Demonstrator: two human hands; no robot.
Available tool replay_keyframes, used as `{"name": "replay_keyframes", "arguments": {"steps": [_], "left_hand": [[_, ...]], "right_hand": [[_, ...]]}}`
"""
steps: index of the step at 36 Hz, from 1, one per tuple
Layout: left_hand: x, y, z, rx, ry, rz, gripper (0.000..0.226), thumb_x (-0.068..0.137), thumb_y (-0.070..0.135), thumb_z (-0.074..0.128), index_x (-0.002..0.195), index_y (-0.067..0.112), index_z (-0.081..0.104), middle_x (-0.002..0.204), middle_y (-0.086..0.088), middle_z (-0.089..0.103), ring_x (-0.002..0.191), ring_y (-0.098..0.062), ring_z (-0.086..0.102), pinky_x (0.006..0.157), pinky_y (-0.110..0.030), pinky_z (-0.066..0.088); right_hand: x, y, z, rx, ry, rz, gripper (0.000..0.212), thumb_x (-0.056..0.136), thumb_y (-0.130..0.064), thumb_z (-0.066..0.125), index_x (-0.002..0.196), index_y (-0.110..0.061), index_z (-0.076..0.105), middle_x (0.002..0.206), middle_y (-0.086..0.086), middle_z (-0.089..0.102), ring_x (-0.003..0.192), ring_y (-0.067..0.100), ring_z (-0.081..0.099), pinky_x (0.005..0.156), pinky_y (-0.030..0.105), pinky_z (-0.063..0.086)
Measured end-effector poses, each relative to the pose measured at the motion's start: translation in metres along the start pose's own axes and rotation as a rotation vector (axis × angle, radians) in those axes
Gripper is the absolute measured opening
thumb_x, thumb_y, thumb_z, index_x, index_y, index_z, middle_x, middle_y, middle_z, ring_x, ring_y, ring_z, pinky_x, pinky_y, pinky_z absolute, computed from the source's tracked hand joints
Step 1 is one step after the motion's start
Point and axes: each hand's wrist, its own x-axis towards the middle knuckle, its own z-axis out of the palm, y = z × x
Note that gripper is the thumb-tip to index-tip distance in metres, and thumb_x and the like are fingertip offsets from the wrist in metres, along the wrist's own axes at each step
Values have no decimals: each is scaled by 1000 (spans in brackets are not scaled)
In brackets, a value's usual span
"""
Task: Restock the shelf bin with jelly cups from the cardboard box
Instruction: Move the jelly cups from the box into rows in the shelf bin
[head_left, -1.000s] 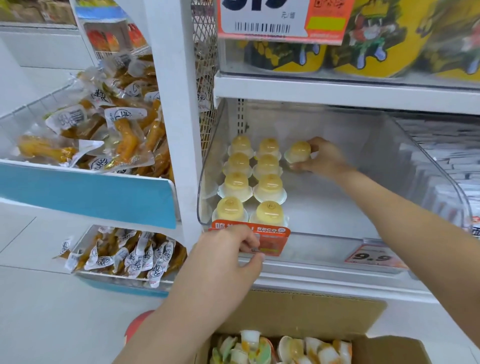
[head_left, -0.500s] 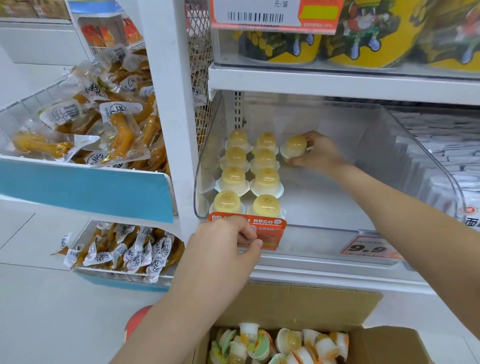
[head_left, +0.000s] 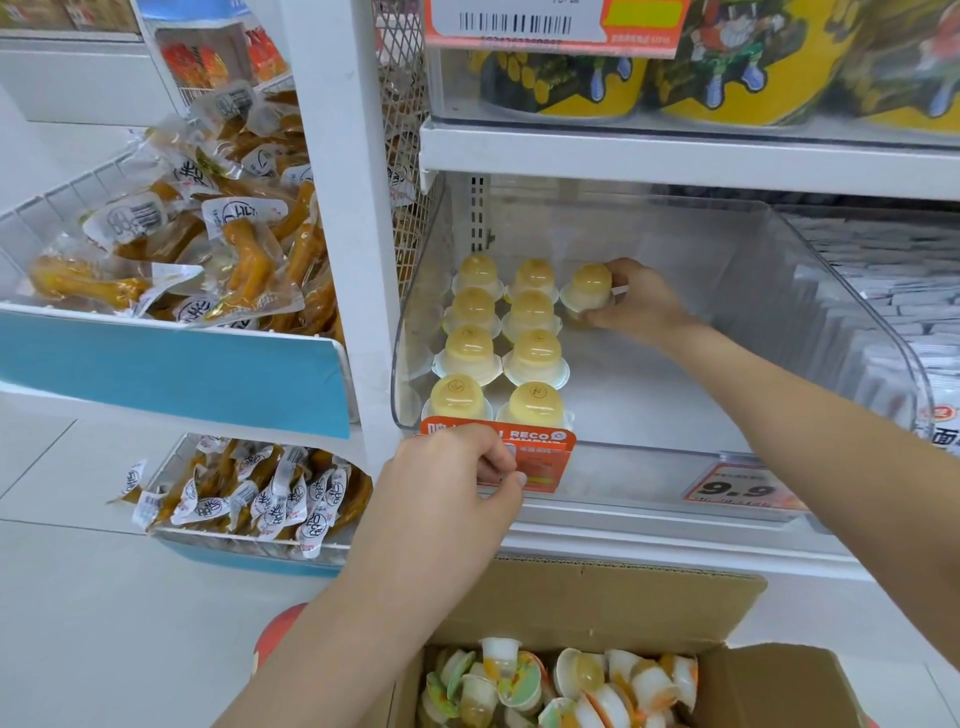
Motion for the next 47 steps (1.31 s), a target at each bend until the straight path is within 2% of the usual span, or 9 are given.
{"name": "replay_keyframes", "arguments": {"steps": [11,16,22,27,32,35,40,44,47], "left_hand": [[2,-5,-2,-8,-30,31,4,84,30,66,85,29,69,82,17,66,79,6,60,74,-15,51],[-1,-11,-4,-26,-60,102,6,82,27,68,88,27,68,85,18,67,82,8,60,77,-15,50],[-17,-22,-1,-26,-131,177,12,83,19,68,93,26,64,85,25,58,84,12,53,72,1,38],[-47,-46,42,-106,-177,92,11,82,12,67,87,21,63,82,11,62,81,-1,58,72,-10,42],[-81,-102,112,187,-547,-41,19,82,14,64,101,17,62,96,2,62,90,-13,58,78,-27,49],[-108,-142,141,350,-724,-117,22,82,12,60,104,15,60,98,-2,60,98,-21,60,79,-32,49],[-152,-186,173,294,-777,-262,23,84,10,57,107,13,57,102,-7,60,98,-25,60,72,-29,44],[-164,-191,193,176,-771,-260,8,82,13,59,88,16,54,89,1,58,87,-19,59,74,-32,50],[-171,-193,208,180,-809,-271,41,77,25,71,113,19,51,115,-2,47,110,-22,51,91,-30,45]], "right_hand": [[-5,-2,-6,-55,-1,50,76,68,-28,83,129,-17,39,115,4,48,109,24,54,87,33,48],[-36,-32,-34,84,128,97,52,73,-17,78,119,-16,53,110,2,51,101,21,58,78,30,50],[-162,-60,-60,144,195,-224,31,77,-13,71,105,-19,59,103,-5,61,90,10,60,82,24,52],[-268,-44,-41,215,220,-250,23,84,1,66,105,-9,62,101,3,63,86,8,62,77,16,51],[-344,23,26,80,-114,-41,38,81,-5,71,108,-29,60,97,-10,62,88,4,61,80,16,52],[-374,65,66,-7,-352,105,35,85,-12,68,115,-27,59,101,-7,61,92,4,57,84,22,51],[-396,102,113,-92,-574,165,34,88,-15,63,122,-17,58,102,-3,57,93,8,54,85,26,50],[-418,111,137,-201,-785,59,34,89,-16,60,123,-16,55,110,0,56,92,9,47,77,20,41],[-433,120,148,-289,-838,4,40,91,-18,57,130,-20,48,134,-2,43,121,14,41,85,19,34]]}}
